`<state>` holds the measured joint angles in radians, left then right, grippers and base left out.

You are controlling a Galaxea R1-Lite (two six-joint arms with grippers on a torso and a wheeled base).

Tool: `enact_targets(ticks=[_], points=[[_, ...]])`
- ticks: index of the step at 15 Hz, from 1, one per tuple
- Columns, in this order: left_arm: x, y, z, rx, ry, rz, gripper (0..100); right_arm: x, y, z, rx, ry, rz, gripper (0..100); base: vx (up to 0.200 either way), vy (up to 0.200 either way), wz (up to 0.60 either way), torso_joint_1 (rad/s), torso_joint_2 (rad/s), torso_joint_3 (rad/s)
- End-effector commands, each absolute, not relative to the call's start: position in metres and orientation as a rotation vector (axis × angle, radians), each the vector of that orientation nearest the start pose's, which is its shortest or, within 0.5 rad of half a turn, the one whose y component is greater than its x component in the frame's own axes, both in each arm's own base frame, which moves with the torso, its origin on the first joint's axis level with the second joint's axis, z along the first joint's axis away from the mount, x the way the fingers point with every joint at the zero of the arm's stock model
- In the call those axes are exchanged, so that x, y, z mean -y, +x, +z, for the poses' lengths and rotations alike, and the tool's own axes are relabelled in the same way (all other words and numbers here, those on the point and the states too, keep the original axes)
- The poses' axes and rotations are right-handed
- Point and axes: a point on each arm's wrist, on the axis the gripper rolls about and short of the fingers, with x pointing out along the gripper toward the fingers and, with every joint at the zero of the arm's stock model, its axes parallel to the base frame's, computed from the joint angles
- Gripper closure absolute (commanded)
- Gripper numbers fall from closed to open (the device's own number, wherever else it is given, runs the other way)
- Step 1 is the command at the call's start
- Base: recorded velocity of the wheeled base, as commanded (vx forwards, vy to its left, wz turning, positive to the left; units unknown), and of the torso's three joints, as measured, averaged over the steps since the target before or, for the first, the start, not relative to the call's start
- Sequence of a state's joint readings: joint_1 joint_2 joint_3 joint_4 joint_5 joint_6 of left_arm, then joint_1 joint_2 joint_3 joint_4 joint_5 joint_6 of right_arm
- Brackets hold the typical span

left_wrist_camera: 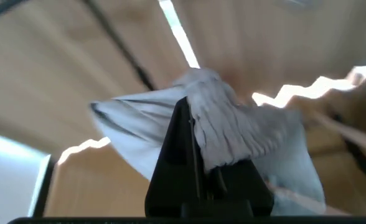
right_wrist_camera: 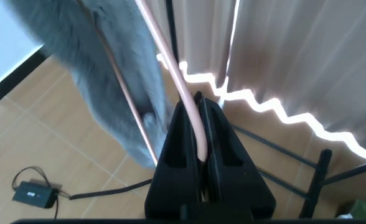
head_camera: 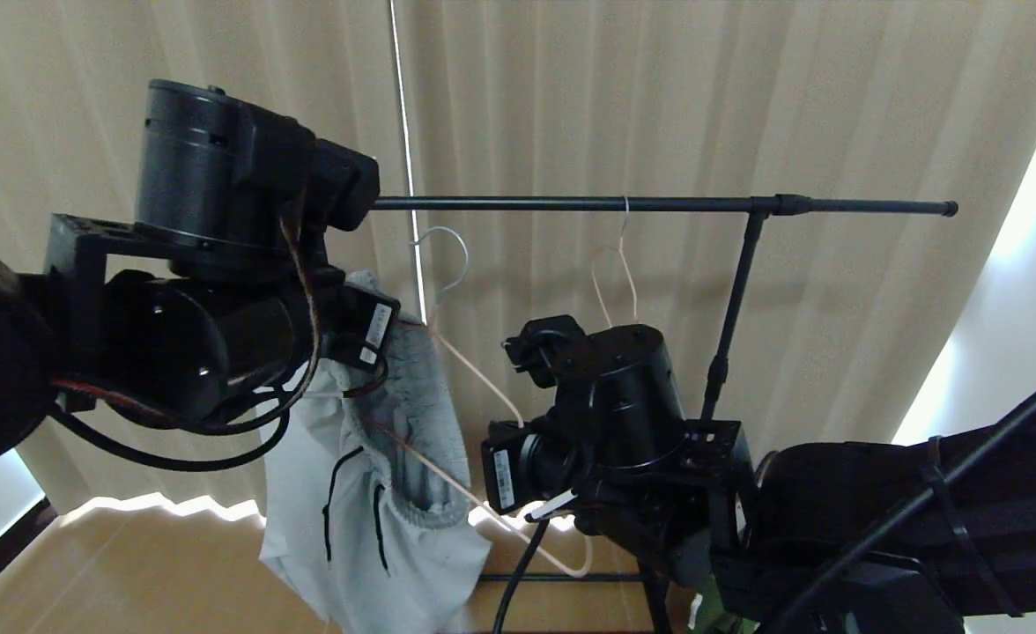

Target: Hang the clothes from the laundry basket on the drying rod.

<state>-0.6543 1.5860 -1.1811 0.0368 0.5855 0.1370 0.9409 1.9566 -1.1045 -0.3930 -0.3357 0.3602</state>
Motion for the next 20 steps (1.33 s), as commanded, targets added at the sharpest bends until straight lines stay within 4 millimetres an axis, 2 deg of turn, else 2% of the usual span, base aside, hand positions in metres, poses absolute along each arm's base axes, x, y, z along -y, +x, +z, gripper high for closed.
enact_targets(ticks=[1,5,9,14,15,18,20], points=[[0.151,0.213,0.261,-0.347,0.394,-0.178,100,-0.297,0.23,0.152,-0.467,0.074,0.506,100,0.0,0.0,0.0,0.0,0.0,0.0],[0.149,0.205,0.257,-0.355,0.4,-0.304,100,-0.292,0.226,0.167,-0.437,0.095,0.514,100,0.0,0.0,0.0,0.0,0.0,0.0],[0.152,0.203,0.248,-0.358,0.405,-0.322,100,-0.284,0.22,0.184,-0.396,0.107,0.525,100,0.0,0.0,0.0,0.0,0.0,0.0],[0.151,0.2,0.24,-0.338,0.433,-0.334,100,-0.275,0.212,0.193,-0.367,0.084,0.541,100,0.0,0.0,0.0,0.0,0.0,0.0],[0.151,0.199,0.24,-0.338,0.433,-0.337,0,-0.274,0.211,0.194,-0.366,0.082,0.541,100,0.0,0.0,0.0,0.0,0.0,0.0],[0.151,0.187,0.244,-0.316,0.427,-0.382,0,-0.269,0.206,0.2,-0.349,0.085,0.545,100,0.0,0.0,0.0,0.0,0.0,0.0],[0.143,0.177,0.246,-0.295,0.427,-0.455,0,-0.261,0.201,0.213,-0.32,0.104,0.55,100,0.0,0.0,0.0,0.0,0.0,0.0]])
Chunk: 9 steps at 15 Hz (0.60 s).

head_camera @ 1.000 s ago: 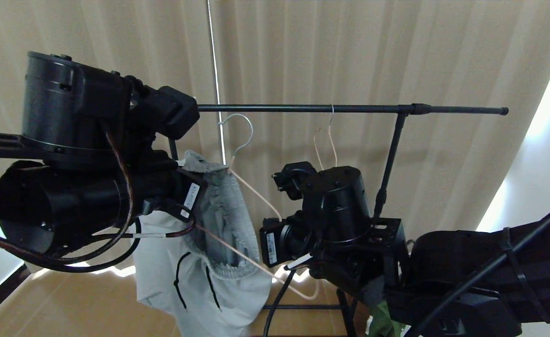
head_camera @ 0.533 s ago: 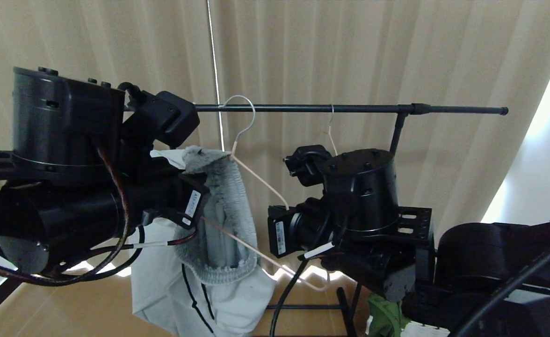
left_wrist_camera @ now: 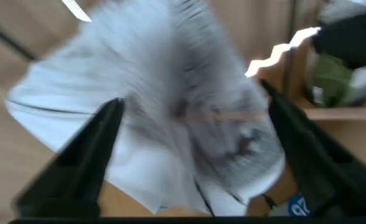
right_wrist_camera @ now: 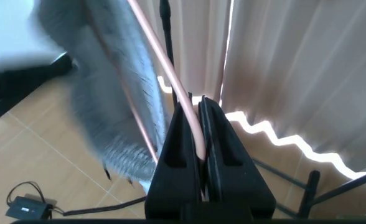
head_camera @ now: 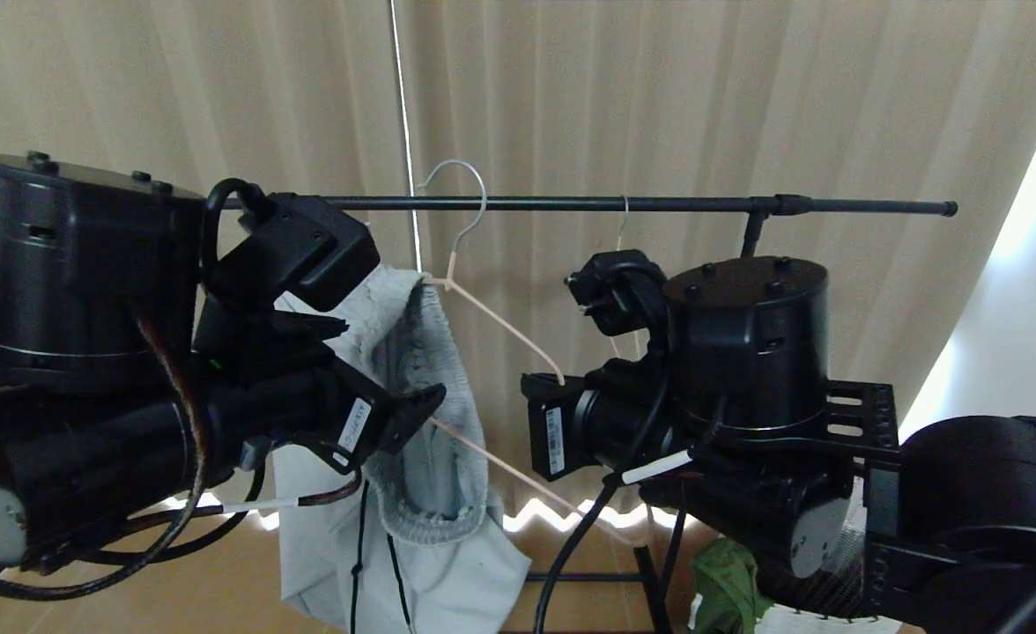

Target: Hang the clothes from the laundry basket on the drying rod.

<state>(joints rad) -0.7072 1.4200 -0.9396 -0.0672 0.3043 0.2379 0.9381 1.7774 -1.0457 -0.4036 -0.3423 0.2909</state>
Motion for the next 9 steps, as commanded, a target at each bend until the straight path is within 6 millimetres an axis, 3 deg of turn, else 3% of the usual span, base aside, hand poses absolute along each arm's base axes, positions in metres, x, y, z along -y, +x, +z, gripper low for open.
enact_targets(ticks=[1,6,9], points=[[0.14,0.173,0.246,-0.289,0.432,-0.474,0,-0.256,0.198,0.216,-0.313,0.107,0.55,100,0.0,0.0,0.0,0.0,0.0,0.0],[0.127,0.158,0.245,-0.201,0.423,-0.49,0,-0.23,0.182,0.223,-0.258,0.101,0.556,100,0.0,0.0,0.0,0.0,0.0,0.0],[0.114,0.143,0.248,-0.134,0.463,-0.491,0,-0.194,0.185,0.214,-0.222,0.018,0.497,100,0.0,0.0,0.0,0.0,0.0,0.0]])
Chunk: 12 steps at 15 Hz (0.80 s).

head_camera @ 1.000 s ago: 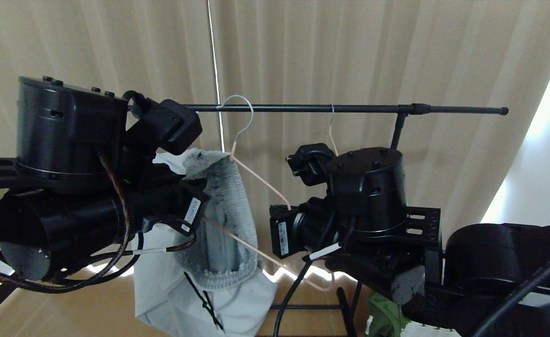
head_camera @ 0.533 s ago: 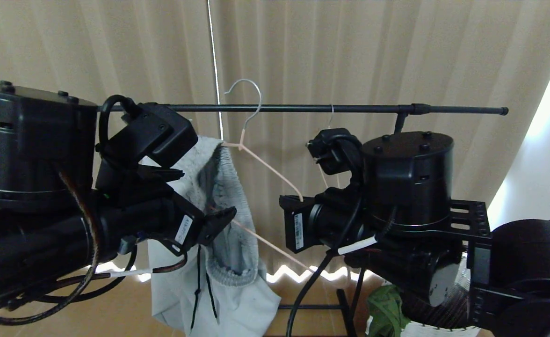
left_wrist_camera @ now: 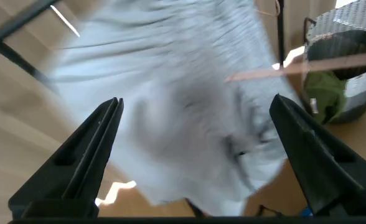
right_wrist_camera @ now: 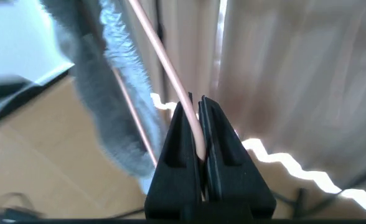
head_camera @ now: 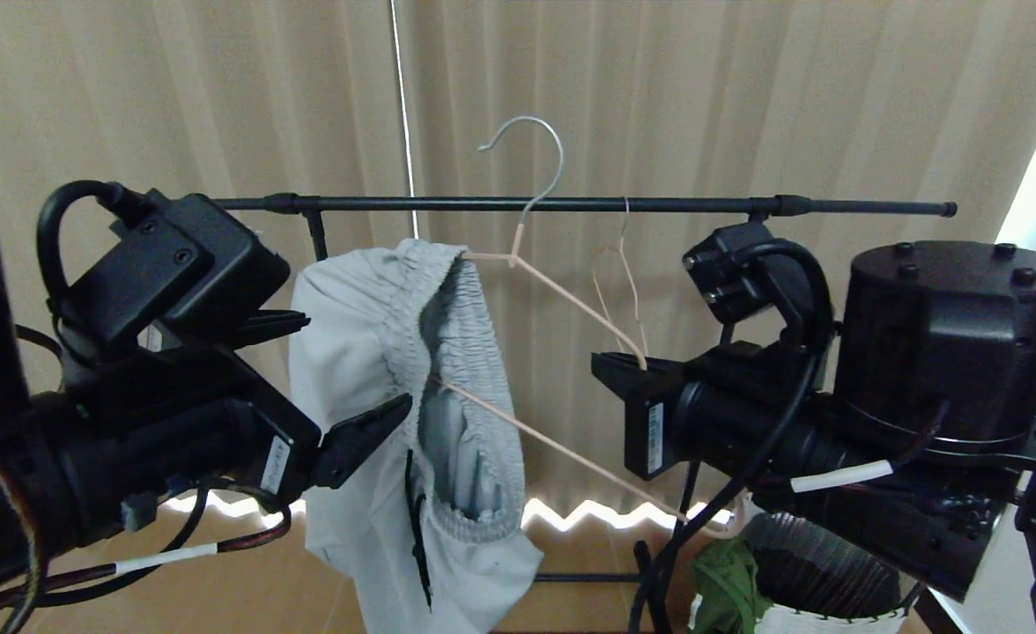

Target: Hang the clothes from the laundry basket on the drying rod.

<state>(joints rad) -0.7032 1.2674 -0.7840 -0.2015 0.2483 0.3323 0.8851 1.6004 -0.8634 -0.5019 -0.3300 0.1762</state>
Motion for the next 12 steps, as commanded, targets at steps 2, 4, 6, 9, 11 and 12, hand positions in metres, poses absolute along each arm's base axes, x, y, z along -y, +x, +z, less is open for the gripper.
enact_targets(ticks=[2,4,6,9,11,12], points=[[0.112,0.142,0.248,-0.117,0.509,-0.494,0,-0.179,0.188,0.21,-0.218,0.009,0.51,100,0.0,0.0,0.0,0.0,0.0,0.0],[0.11,0.146,0.25,-0.078,0.565,-0.536,0,-0.148,0.191,0.209,-0.185,-0.032,0.593,100,0.0,0.0,0.0,0.0,0.0,0.0],[0.109,0.149,0.255,-0.025,0.6,-0.61,0,-0.142,0.192,0.21,-0.178,-0.036,0.604,100,0.0,0.0,0.0,0.0,0.0,0.0],[0.117,0.166,0.265,0.044,0.694,-0.689,0,-0.143,0.193,0.208,-0.183,-0.048,0.654,100,0.0,0.0,0.0,0.0,0.0,0.0],[0.127,0.18,0.266,0.037,0.714,-0.694,0,-0.143,0.192,0.211,-0.17,-0.058,0.695,100,0.0,0.0,0.0,0.0,0.0,0.0],[0.133,0.187,0.266,0.036,0.732,-0.697,0,-0.143,0.191,0.211,-0.167,-0.062,0.717,100,0.0,0.0,0.0,0.0,0.0,0.0]])
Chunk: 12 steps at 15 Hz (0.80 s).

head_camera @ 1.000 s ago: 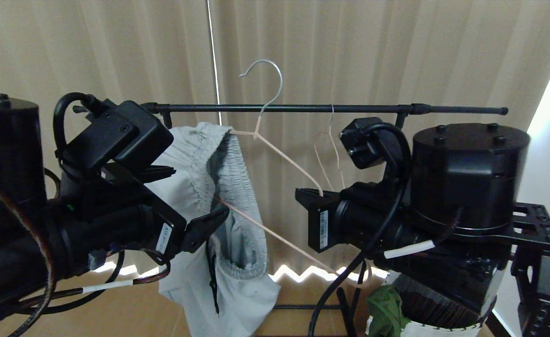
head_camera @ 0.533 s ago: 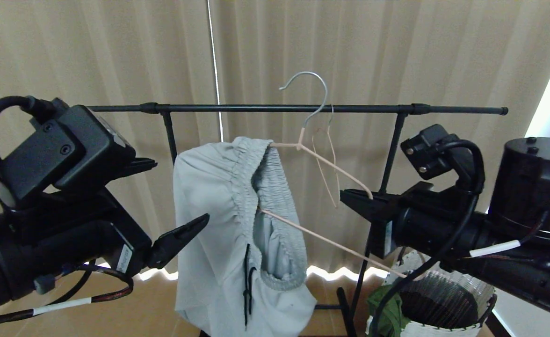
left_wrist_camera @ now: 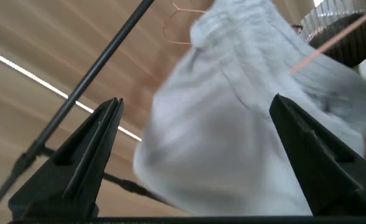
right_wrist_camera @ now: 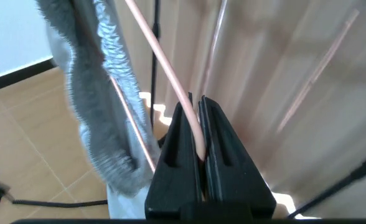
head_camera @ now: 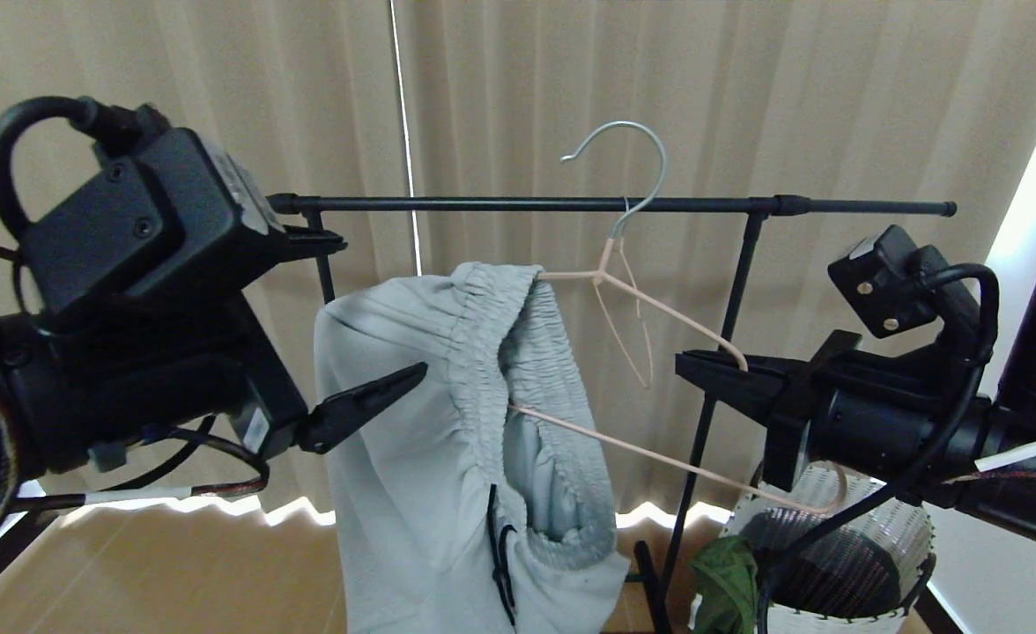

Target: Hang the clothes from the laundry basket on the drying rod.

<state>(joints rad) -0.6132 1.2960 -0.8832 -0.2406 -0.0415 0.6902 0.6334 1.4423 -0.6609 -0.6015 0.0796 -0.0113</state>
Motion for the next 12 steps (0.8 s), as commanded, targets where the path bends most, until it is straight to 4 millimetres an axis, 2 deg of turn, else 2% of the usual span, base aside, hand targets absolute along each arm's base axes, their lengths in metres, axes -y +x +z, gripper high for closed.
enact_targets(ticks=[1,3,4,5,12], points=[[0.137,0.193,0.263,0.028,0.75,-0.702,0,-0.143,0.191,0.212,-0.163,-0.059,0.733,100,0.0,0.0,0.0,0.0,0.0,0.0],[0.137,0.194,0.263,0.029,0.752,-0.702,0,-0.144,0.191,0.211,-0.167,-0.06,0.734,100,0.0,0.0,0.0,0.0,0.0,0.0],[0.146,0.206,0.258,0.015,0.783,-0.711,0,-0.145,0.19,0.211,-0.155,-0.089,0.791,100,0.0,0.0,0.0,0.0,0.0,0.0],[0.147,0.209,0.258,0.013,0.785,-0.71,0,-0.146,0.19,0.211,-0.154,-0.094,0.808,100,0.0,0.0,0.0,0.0,0.0,0.0],[0.148,0.215,0.257,0.018,0.822,-0.707,0,-0.153,0.185,0.213,-0.14,-0.09,0.898,100,0.0,0.0,0.0,0.0,0.0,0.0]])
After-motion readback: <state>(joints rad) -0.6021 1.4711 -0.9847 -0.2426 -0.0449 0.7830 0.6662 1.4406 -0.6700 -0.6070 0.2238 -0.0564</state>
